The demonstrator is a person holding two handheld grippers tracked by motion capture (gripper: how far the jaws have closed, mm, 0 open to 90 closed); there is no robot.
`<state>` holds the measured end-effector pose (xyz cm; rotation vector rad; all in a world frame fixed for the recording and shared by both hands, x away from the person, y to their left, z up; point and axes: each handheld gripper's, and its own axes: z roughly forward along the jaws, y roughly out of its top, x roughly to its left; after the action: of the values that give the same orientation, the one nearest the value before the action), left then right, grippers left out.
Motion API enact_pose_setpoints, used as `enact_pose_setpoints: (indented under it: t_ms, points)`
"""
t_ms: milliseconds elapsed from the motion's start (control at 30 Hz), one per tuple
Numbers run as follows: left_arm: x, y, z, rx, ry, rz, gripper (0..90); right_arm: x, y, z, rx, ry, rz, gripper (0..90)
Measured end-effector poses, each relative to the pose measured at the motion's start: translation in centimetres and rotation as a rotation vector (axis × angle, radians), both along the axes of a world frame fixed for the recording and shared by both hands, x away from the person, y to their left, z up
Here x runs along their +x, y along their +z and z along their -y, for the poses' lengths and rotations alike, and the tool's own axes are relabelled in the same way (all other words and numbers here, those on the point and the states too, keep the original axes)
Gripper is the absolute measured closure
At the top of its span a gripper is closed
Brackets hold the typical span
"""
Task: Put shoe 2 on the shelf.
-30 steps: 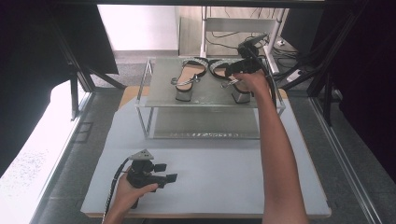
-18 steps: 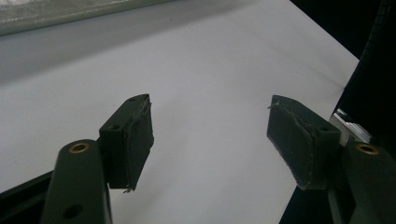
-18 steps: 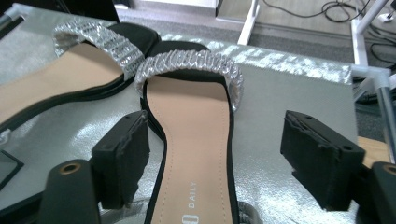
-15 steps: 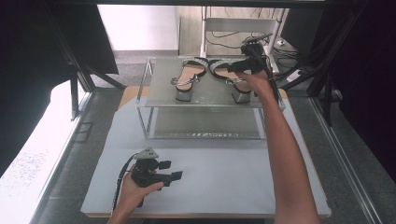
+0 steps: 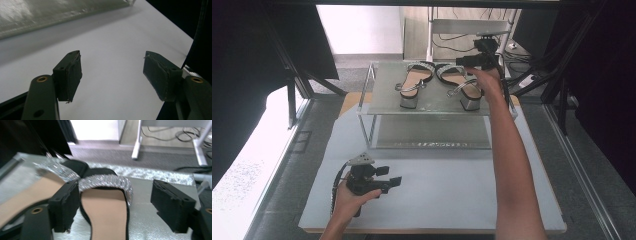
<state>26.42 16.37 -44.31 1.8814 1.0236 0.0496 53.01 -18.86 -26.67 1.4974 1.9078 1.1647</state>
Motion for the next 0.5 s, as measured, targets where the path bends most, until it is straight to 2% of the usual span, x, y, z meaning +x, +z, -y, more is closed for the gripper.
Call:
enact_pose_setpoints:
  t_ms: [33,67,100,133,167,200,233,267,300,333,367,400,433,500]
  points:
    - [0.1,0.3,-0.1,-0.005,0.008,0.005,31.8,-0.7,0.5,0.2,0.007,0.018,0.017,30.7]
    - [0.5,1.3,-0.2,-0.010,0.025,0.025,33.3,-1.8,1.0,0.5,0.007,0.055,0.039,37.0]
    - [0.5,1.3,-0.2,-0.010,0.025,0.025,34.3,-1.8,1.0,0.5,0.007,0.055,0.039,37.0]
    - [0.9,2.5,-0.2,-0.006,0.047,0.056,36.0,-3.2,1.5,1.2,0.004,0.080,0.047,41.8]
    - [1.2,3.1,-0.2,-0.007,0.058,0.068,38.0,-3.9,1.7,1.6,0.007,0.089,0.049,44.1]
    - [1.2,3.1,-0.2,-0.007,0.058,0.068,40.8,-4.7,1.8,2.2,0.003,0.094,0.050,46.0]
    - [1.4,3.7,-0.3,-0.012,0.074,0.073,40.8,-4.7,1.8,2.2,0.003,0.094,0.050,46.0]
    - [1.8,4.3,-0.4,-0.014,0.091,0.082,44.6,-5.3,1.8,2.8,0.001,0.091,0.045,48.0]
    - [2.7,5.5,-0.8,-0.011,0.127,0.103,52.7,-6.6,1.7,4.1,0.011,0.109,0.026,53.5]
    - [2.7,5.5,-0.8,-0.011,0.127,0.103,56.9,-7.2,1.6,4.8,0.010,0.118,0.020,56.1]
    - [3.3,6.2,-1.0,-0.011,0.153,0.112,62.2,-7.9,1.3,5.5,0.003,0.126,0.009,59.8]
    - [4.3,7.1,-1.3,-0.013,0.187,0.125,64.9,-8.2,1.1,5.9,-0.003,0.131,0.004,62.5]
    - [4.3,7.1,-1.3,-0.013,0.187,0.125,68.6,-8.7,0.7,6.4,-0.010,0.137,0.000,65.5]
    - [5.7,8.0,-1.3,-0.010,0.213,0.135,72.1,-9.1,0.3,6.8,-0.017,0.142,-0.006,68.3]
